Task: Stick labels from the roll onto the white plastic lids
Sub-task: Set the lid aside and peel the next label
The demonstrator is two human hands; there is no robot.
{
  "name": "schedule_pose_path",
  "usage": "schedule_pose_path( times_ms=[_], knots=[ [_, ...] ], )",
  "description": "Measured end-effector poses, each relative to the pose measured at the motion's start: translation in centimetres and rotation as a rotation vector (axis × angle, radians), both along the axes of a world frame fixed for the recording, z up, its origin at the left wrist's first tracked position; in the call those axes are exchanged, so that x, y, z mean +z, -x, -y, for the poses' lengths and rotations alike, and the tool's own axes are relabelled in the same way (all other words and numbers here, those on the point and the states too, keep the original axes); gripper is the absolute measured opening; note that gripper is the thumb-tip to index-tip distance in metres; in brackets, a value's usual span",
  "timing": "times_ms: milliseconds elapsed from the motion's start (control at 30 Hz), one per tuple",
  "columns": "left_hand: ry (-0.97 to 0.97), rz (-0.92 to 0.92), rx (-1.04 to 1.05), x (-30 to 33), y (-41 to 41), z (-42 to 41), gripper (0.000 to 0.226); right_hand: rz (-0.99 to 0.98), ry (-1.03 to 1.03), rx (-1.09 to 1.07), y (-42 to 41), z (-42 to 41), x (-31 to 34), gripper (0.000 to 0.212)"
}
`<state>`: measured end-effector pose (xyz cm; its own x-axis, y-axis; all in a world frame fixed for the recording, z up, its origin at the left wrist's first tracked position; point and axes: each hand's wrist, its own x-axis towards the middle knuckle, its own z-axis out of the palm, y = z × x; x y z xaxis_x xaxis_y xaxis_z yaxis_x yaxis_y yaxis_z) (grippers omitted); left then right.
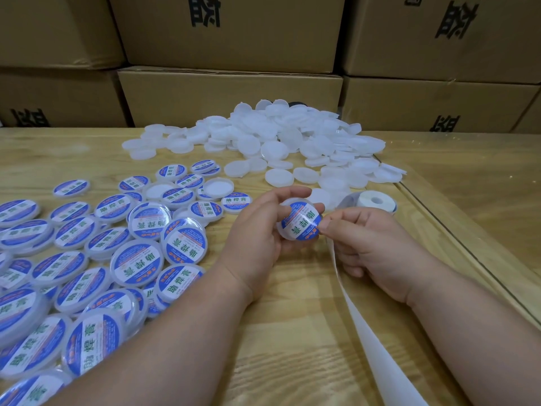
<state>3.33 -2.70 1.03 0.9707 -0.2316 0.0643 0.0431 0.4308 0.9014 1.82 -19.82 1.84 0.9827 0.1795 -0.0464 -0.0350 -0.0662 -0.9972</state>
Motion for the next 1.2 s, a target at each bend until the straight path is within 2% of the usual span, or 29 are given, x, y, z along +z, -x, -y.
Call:
schedule_pose_path(
  times_ms=[567, 900, 1033, 1133, 1200],
  knots=[
    [-0.059, 0.016, 0.027, -0.2, 0.0, 0.1, 0.036, 0.003, 0.025, -0.045, -0.1, -0.1, -0.1, 0.017],
    [-0.086, 0.037, 0.022, -0.3, 0.0, 0.1, 0.044, 0.009, 0.003, -0.071, -0.1, -0.2, -0.2, 0.021],
    [-0.098, 0.051, 0.076, -0.7, -0.1, 0.3, 0.042, 0.026, -0.015, -0.053, -0.1, -0.1, -0.2, 0.015],
    [-0.17, 0.099, 0.137, -1.1, -0.3, 0.2, 0.05, 0.044, -0.013, -0.014, 0.0, 0.0, 0.0, 0.016],
    [-0.163, 0.098, 0.156, -1.2, -0.4, 0.1, 0.05, 0.066, -0.023, 0.006, 0.0, 0.0, 0.0, 0.024]
  ],
)
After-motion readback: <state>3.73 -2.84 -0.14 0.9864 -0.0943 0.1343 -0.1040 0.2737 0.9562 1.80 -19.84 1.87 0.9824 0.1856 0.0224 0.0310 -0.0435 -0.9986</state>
